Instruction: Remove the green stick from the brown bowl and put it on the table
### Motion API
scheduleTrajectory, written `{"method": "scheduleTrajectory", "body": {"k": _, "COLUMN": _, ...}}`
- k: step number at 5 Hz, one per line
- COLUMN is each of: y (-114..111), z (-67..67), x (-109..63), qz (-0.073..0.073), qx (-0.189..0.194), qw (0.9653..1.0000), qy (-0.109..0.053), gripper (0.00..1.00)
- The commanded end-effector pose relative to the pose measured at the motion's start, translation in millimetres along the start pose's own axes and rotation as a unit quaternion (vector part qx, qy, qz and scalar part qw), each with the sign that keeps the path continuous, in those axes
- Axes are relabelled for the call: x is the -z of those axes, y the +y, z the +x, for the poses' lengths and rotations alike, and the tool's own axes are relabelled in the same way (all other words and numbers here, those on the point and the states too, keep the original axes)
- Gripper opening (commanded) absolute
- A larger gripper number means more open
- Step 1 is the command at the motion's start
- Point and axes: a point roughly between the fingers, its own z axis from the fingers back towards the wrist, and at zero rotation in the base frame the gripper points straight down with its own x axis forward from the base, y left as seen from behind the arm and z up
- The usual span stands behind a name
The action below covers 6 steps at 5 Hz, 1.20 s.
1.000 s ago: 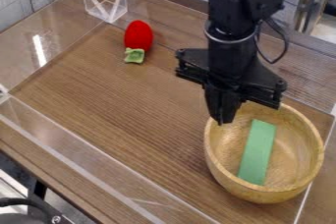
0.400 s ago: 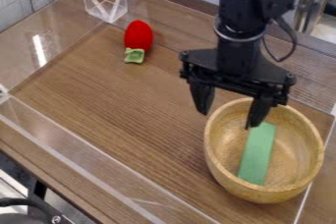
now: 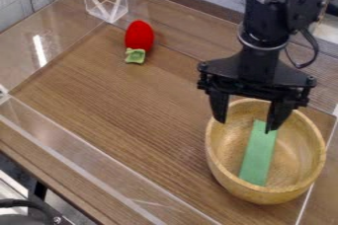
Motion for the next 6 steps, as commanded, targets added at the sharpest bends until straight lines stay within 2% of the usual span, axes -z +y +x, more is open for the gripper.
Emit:
{"method": "scheduleTrajectory", "body": {"k": 1, "y": -10.4, "z": 18.8, "x": 3.0, "qz": -0.015, "qx": -0.014, "qw": 0.9997, "qy": -0.015, "gripper": 1.0}}
{"method": "scheduleTrajectory", "body": {"k": 2, "y": -11.1, "z": 29.8, "x": 18.9, "qz": -0.015, "qx": -0.028, "qw": 0.9995, "qy": -0.009, "gripper": 1.0}}
{"method": "scheduleTrajectory", "body": {"k": 4, "y": -14.9, "z": 23.8, "x": 50.5, "qz": -0.008, "qx": -0.065, "qw": 0.9979, "qy": 0.003, "gripper": 1.0}}
{"method": "scheduleTrajectory", "body": {"k": 5, "y": -17.3, "z": 21.5, "x": 62.1, "qz": -0.004, "qx": -0.079, "qw": 0.9968, "qy": 0.005, "gripper": 0.0}}
{"method": "scheduleTrajectory", "body": {"k": 6, "y": -20.6, "z": 22.9, "x": 62.9, "qz": -0.002, "qx": -0.083, "qw": 0.9965, "qy": 0.002, "gripper": 0.0}}
